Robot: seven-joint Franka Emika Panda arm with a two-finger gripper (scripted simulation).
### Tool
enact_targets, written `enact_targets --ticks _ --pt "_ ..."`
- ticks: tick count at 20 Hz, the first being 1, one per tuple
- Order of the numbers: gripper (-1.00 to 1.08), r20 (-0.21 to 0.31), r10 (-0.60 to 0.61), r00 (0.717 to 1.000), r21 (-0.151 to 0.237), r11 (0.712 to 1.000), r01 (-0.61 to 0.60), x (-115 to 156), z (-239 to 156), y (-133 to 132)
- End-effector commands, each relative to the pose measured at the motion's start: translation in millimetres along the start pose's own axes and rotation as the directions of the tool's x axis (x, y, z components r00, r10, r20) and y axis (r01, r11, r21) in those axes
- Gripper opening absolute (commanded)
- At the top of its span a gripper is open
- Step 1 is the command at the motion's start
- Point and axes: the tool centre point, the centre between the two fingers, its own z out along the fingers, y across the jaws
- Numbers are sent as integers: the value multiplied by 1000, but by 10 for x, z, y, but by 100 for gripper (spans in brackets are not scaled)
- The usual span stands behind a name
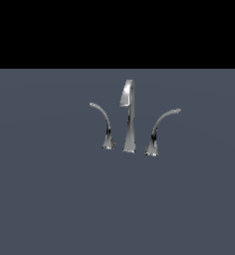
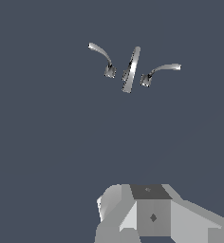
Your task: Turn on the faucet by rotating a designated handle.
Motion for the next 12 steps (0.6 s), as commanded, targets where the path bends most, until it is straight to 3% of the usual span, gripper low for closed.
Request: enact_targets --ticks 1,12 --pt "-100 0 0 1000 0 1000 0 0 0 0" --pt "-100 0 83 997 0 997 -83 159 150 -47"
